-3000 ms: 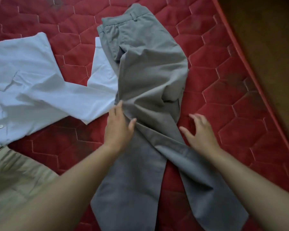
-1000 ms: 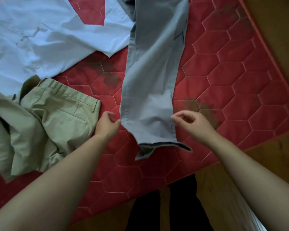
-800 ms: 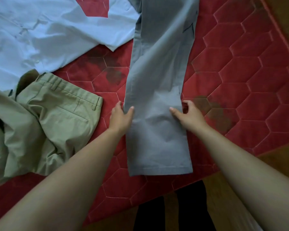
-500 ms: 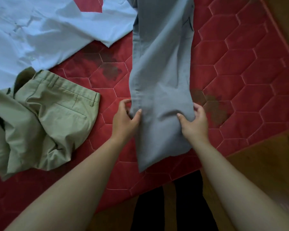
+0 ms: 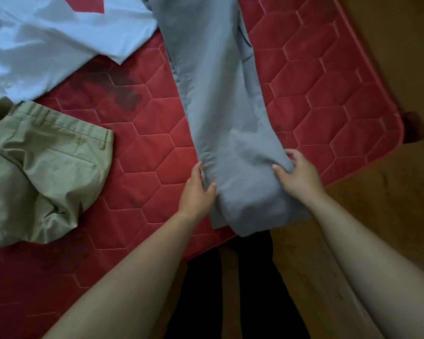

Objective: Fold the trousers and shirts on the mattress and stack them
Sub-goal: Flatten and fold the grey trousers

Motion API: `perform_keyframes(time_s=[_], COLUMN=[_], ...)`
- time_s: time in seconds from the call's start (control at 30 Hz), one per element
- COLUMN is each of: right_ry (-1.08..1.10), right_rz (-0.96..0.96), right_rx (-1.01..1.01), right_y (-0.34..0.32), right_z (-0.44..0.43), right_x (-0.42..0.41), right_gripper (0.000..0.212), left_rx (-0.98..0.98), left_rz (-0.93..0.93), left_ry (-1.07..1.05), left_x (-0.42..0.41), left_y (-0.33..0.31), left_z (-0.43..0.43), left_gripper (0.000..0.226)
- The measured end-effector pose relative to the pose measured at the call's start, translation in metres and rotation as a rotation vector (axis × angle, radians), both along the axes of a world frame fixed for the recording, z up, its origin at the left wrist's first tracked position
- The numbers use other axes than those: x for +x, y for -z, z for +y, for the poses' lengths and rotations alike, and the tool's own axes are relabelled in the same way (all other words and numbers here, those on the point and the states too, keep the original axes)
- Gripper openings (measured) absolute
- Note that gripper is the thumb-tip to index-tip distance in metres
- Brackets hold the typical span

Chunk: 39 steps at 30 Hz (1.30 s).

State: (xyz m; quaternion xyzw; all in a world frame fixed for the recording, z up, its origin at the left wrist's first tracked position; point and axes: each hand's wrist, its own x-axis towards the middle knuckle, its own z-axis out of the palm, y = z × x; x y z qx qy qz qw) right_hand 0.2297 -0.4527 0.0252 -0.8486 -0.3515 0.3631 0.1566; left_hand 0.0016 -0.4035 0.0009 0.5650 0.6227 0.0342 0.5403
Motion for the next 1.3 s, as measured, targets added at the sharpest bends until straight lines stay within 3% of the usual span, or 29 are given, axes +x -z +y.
perform_keyframes(time_s=[0.1,0.3,0.4,0.5,0.63,0.73,0.87,1.03,1.2,1.3], right_ry=[-0.024,0.126,0.112,0.162,0.336,0.271,0.244,0.204,0.153,0.101], right_rz=[0.01,-0.002,0.028,0.01,0.0,0.033,0.193,0.241,0.322,0.322], right_rx=[-0.061,0.037,-0.027,-0.063,0.068,0.085,0.015,0.099,0.122,0.241], right_y=[0.012,0.008,0.01,0.012,0.013,0.02,0.041,0.061,0.058,0.036], right_z=[-0.009,-0.05,-0.066,-0.074,-0.08,-0.078,-0.063,-0.062,-0.08,-0.082], right_x=[0.01,0.007,0.007,0.007,-0.004,-0.009,-0.011,-0.02,-0.017,-0.007], right_gripper=[0.042,0.019,0.021,0.018,0.027,0.043,0.058,0.062,0.07,0.067], left_rx=[-0.162,-0.105,-0.186,-0.145,0.08,0.092,-0.089,-0.004,0.166,0.251], left_rz=[-0.062,-0.015,0.071,0.073,-0.043,-0.049,-0.055,-0.068,-0.04,-0.082], left_ry=[-0.029,0.013,0.076,0.088,-0.012,-0.117,-0.144,-0.095,-0.195,-0.302], left_x=[0.004,0.016,0.018,0.02,0.02,0.015,0.004,0.015,0.032,0.042], left_y=[0.009,0.009,0.009,0.009,0.001,-0.001,0.008,0.014,0.002,-0.016], left_z=[0.006,-0.009,-0.026,-0.039,-0.049,-0.057,-0.071,-0.091,-0.111,-0.111], left_gripper=[0.071,0.081,0.086,0.079,0.061,0.056,0.079,0.087,0.066,0.05])
